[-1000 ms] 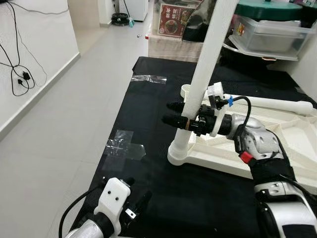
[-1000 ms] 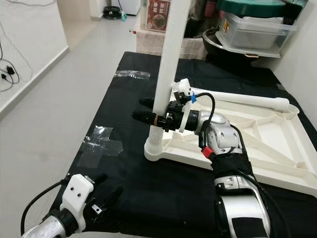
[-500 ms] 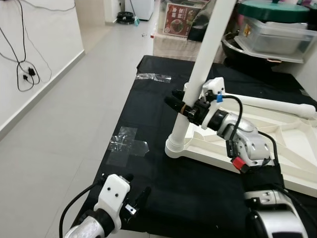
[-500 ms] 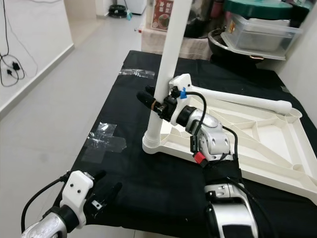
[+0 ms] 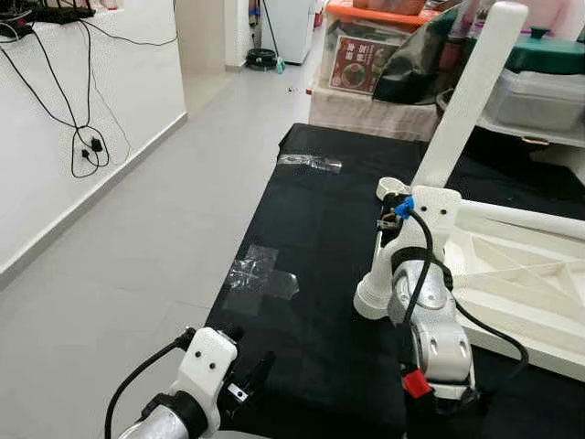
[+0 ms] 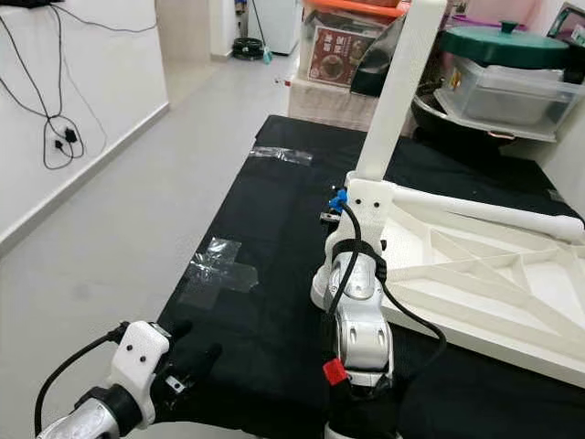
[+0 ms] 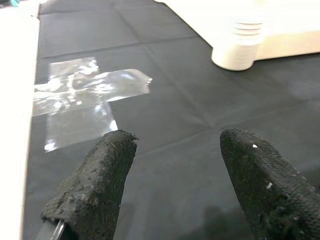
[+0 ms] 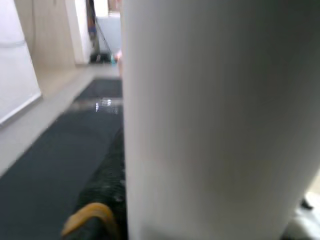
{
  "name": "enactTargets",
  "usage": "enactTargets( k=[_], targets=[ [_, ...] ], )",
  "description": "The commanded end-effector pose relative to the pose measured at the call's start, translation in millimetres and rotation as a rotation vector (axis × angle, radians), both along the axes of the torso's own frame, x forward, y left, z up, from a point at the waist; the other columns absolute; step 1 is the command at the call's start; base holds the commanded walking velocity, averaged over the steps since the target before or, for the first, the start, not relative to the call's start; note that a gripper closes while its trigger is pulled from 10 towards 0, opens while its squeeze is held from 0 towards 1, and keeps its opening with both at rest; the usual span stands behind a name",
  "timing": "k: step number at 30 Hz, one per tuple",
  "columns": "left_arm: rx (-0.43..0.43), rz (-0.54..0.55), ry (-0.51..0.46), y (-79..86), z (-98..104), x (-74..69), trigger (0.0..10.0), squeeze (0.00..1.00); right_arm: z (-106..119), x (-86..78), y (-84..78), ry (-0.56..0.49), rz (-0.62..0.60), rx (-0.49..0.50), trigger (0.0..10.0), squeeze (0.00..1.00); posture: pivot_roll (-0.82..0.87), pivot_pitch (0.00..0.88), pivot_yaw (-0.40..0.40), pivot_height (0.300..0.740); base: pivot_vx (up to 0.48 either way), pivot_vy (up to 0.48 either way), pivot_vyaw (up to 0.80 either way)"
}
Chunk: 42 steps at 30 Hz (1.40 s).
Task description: Building children table
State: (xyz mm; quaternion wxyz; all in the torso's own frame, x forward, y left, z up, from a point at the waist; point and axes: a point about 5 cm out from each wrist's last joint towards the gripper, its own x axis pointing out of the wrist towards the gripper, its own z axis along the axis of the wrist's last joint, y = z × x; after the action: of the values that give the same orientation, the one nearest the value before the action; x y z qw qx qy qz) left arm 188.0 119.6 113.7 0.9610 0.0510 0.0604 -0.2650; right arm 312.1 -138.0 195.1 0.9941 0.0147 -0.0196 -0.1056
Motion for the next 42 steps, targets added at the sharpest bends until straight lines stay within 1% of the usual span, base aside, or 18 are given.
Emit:
enactTargets(
  k=[1,3,4,5,10,12,14,15,19,21,26,27,32,35,37,38,40,42],
  targets=[
    [0.002,-0.010,0.012,-1.6,-3.8,-0.9,10.0,0.00,-4.6,-1.6,12.6,0.004,0.032,0.064,10.0,1.00,0.13,0.063,-0.101,0.740,0.000,0.000,0.00],
    [-0.001,-0.012,0.014,-1.4,-4.1,-1.0,10.0,0.00,3.6,2.7,14.4,-0.043,0.082,0.080,10.0,1.00,0.13,0.060,-0.100,0.740,0.000,0.000,0.00],
    [0.001,-0.013,0.015,-1.1,-4.4,-1.5,10.0,0.00,9.8,9.7,10.6,-0.084,0.147,0.070,10.0,0.63,0.13,0.054,-0.091,0.740,0.000,0.000,0.00],
    [0.004,-0.011,0.018,-0.3,-7.1,-1.6,10.0,0.00,15.2,17.7,-1.5,-0.122,0.176,0.048,10.0,0.00,0.13,0.046,-0.090,0.740,0.000,0.000,0.00],
    [0.005,-0.014,0.012,-1.0,-6.1,-0.7,10.0,0.00,24.0,25.3,-8.2,-0.159,0.316,0.036,10.0,0.00,0.13,0.061,-0.101,0.740,0.000,0.000,0.00],
    [0.007,-0.015,0.009,-1.5,-5.2,0.3,10.0,0.00,25.3,32.8,-8.5,-0.101,0.629,0.096,10.0,0.00,0.13,0.055,-0.100,0.740,0.000,0.000,0.00],
    [0.006,-0.015,0.008,-1.5,-5.2,0.4,10.0,0.00,24.5,33.9,-8.6,-0.069,0.735,0.123,10.0,0.00,0.13,0.055,-0.100,0.740,0.000,0.000,0.00],
    [0.006,-0.019,0.007,-1.8,-5.0,1.0,10.0,0.00,25.8,29.4,-7.8,-0.030,0.985,0.121,10.0,0.00,0.13,0.052,-0.100,0.740,0.000,0.000,0.00],
    [0.005,-0.021,0.008,-2.0,-4.9,1.4,10.0,0.00,27.2,22.1,-5.3,-0.019,1.179,0.120,10.0,0.00,0.13,0.052,-0.104,0.740,0.000,0.000,0.00],
    [0.004,-0.020,0.010,-2.6,-5.2,1.0,10.0,0.00,26.1,17.2,-0.5,-0.008,1.369,0.066,10.0,0.00,0.14,0.051,-0.110,0.740,0.000,0.000,0.00],
    [0.004,-0.020,0.010,-2.7,-5.6,0.3,10.0,0.00,24.9,19.8,5.5,-0.001,1.447,0.024,10.0,0.00,0.15,0.050,-0.109,0.740,0.000,0.000,0.00],
    [0.004,-0.019,0.011,-2.3,-6.1,0.0,10.0,0.00,26.4,22.5,10.9,-0.012,1.469,0.012,0.0,0.00,0.15,0.048,-0.112,0.740,0.000,0.000,0.00],
    [0.004,-0.019,0.012,-1.9,-6.5,-0.1,10.0,0.00,27.6,24.5,13.7,-0.019,1.493,0.005,0.0,0.00,0.15,0.048,-0.112,0.740,0.000,0.000,0.00],
    [0.004,-0.018,0.014,-2.2,-7.1,-1.3,10.0,0.00,25.6,32.8,17.3,-0.030,1.370,0.005,0.0,0.00,0.15,0.039,-0.116,0.740,0.000,0.000,0.00],
    [0.002,-0.017,0.016,-1.9,-7.0,-2.3,10.0,0.00,15.5,35.4,9.5,-0.019,1.055,-0.007,0.0,0.00,0.13,0.041,-0.097,0.740,0.000,0.000,0.00],
    [0.002,-0.017,0.016,-1.9,-7.0,-2.3,10.0,0.00,15.5,35.4,9.5,-0.019,1.055,-0.007,0.0,0.00,0.13,0.041,-0.097,0.740,0.000,0.000,0.00],
    [-0.002,-0.022,0.018,-1.5,-7.3,-2.8,10.0,0.00,6.3,33.1,-6.6,0.007,0.737,0.005,0.0,0.00,0.12,0.036,-0.090,0.740,0.000,0.000,0.00],
    [-0.003,-0.025,0.019,-1.5,-7.3,-2.9,10.0,0.00,3.3,32.0,-13.4,0.016,0.618,0.012,0.0,0.00,0.12,0.035,-0.089,0.740,0.000,0.000,0.00]
  ],
)
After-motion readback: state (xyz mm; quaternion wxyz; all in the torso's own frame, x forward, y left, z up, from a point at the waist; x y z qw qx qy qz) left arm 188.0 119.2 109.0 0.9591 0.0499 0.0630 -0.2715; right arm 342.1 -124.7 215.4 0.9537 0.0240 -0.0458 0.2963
